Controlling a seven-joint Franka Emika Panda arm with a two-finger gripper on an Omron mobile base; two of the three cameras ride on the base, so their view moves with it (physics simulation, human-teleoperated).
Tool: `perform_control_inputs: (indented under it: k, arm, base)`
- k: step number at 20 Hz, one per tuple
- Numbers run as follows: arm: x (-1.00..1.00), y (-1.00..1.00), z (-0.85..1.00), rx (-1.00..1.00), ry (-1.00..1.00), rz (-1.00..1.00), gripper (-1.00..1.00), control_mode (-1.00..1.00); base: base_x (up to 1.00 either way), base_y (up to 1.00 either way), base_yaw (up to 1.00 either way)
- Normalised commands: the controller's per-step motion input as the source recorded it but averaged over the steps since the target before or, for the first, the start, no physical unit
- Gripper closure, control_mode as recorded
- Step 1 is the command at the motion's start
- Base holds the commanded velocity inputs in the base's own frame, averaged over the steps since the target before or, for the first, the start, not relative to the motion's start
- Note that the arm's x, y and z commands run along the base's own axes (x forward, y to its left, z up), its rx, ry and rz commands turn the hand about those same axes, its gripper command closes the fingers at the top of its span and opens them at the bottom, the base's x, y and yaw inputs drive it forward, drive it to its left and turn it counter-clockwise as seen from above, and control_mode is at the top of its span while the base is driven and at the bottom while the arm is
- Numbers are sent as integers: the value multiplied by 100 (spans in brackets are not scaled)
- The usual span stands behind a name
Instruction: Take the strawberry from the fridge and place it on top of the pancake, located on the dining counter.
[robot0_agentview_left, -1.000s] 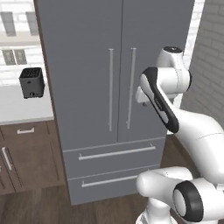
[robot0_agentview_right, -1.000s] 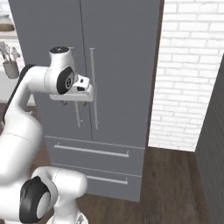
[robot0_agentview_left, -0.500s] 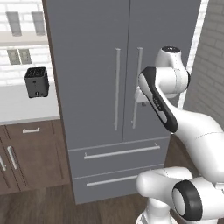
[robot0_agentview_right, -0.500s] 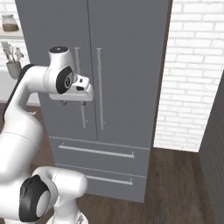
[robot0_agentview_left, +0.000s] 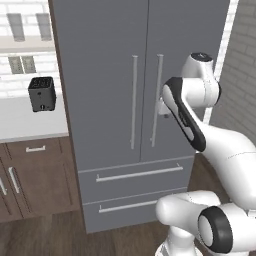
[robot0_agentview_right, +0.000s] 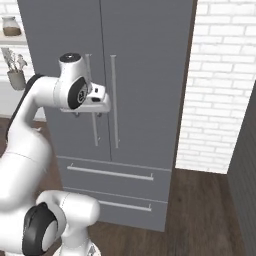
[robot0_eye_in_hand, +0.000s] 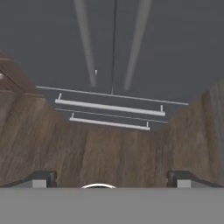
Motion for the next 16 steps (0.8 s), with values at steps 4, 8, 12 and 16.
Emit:
perform_control_inputs:
  k: [4, 8, 12, 16]
  arm:
    - [28, -11, 1, 0, -49, 11, -100, -100]
    - [44, -6, 0, 0, -35, 4, -100, -100]
    - [67, 23, 0, 0, -22, 4, -100, -100]
    - [84, 15, 0, 0, -15, 1, -100, -100]
  base:
    - [0, 0, 0]
    - [0, 0, 0]
    - [0, 0, 0]
    - [0, 0, 0]
